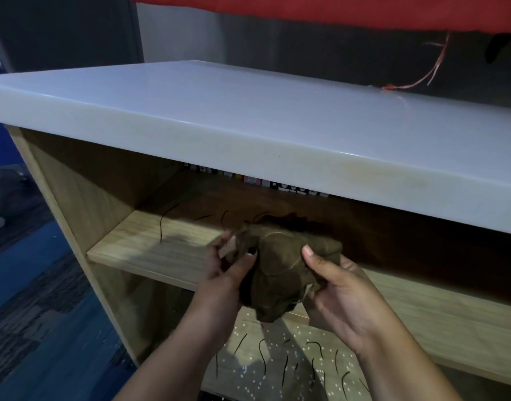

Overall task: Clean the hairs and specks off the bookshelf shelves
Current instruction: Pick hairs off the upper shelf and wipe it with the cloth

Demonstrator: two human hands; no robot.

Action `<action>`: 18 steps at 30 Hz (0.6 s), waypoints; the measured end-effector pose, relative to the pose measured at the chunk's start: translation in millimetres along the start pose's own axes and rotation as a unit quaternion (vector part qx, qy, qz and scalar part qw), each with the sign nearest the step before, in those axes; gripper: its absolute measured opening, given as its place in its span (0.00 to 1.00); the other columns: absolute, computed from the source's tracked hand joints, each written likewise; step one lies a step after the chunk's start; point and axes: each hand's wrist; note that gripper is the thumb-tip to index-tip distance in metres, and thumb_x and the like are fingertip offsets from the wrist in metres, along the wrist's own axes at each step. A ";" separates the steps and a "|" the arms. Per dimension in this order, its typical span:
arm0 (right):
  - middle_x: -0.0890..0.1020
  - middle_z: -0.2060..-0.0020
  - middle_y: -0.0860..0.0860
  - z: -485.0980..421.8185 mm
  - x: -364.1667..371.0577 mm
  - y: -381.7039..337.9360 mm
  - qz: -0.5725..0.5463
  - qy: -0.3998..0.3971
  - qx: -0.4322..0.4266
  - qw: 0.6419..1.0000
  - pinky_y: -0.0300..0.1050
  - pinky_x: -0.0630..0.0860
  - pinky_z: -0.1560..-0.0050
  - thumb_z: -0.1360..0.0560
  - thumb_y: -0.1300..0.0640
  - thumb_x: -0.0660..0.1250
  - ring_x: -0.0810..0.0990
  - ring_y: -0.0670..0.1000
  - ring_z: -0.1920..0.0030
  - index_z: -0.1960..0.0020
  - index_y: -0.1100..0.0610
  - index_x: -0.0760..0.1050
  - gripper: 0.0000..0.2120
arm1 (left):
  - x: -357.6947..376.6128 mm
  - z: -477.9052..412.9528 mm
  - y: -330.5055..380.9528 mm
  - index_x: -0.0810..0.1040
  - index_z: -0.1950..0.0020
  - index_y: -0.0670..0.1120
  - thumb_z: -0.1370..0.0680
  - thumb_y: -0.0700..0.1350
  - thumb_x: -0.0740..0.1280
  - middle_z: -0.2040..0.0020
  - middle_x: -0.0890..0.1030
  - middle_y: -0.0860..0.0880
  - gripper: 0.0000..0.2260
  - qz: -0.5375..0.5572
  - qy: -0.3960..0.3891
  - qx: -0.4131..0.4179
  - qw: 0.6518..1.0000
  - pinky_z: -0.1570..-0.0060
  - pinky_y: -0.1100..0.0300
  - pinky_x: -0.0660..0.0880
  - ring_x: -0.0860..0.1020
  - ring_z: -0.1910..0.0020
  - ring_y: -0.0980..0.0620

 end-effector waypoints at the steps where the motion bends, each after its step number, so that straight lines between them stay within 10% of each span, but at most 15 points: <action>1: 0.82 0.46 0.62 1.9 1.6 -1.6 0.014 0.005 -0.020 1.000 0.53 0.76 0.41 0.26 0.63 0.66 0.81 0.59 0.44 0.40 0.67 0.76 0.16 | 1.4 1.0 -0.9 0.68 0.34 0.61 0.24 0.36 0.67 0.39 0.79 0.49 0.26 -0.067 0.016 0.051 0.996 0.46 0.40 0.79 0.81 0.43 0.46; 4: 0.84 0.50 0.61 8.0 7.1 -8.3 0.048 0.010 -0.070 0.996 0.48 0.80 0.53 0.28 0.61 0.66 0.84 0.58 0.49 0.43 0.65 0.78 0.14 | 6.3 5.4 -4.0 0.72 0.37 0.62 0.23 0.42 0.68 0.39 0.75 0.53 0.20 -0.214 -0.014 0.181 0.960 0.54 0.55 0.82 0.81 0.46 0.53; 11: 0.84 0.52 0.61 6.9 12.2 -3.2 0.066 -0.007 -0.074 0.995 0.56 0.81 0.55 0.30 0.59 0.67 0.84 0.59 0.54 0.44 0.61 0.77 0.15 | 15.7 13.5 -4.0 0.80 0.40 0.43 0.23 0.52 0.66 0.49 0.85 0.48 0.16 -0.217 -0.198 0.056 0.954 0.49 0.60 0.78 0.83 0.46 0.51; 18: 0.84 0.60 0.59 -16.8 6.7 -0.4 0.070 0.095 -0.089 0.989 0.47 0.80 0.63 0.27 0.63 0.67 0.84 0.55 0.63 0.43 0.65 0.75 0.14 | -10.4 -3.8 19.9 0.81 0.53 0.43 0.22 0.42 0.67 0.57 0.82 0.48 0.04 -0.323 -0.105 0.128 0.932 0.63 0.65 0.78 0.82 0.60 0.56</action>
Point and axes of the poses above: each hand's wrist, its own z-axis away from the middle knuckle, its own x-axis out of the palm, y = z × x
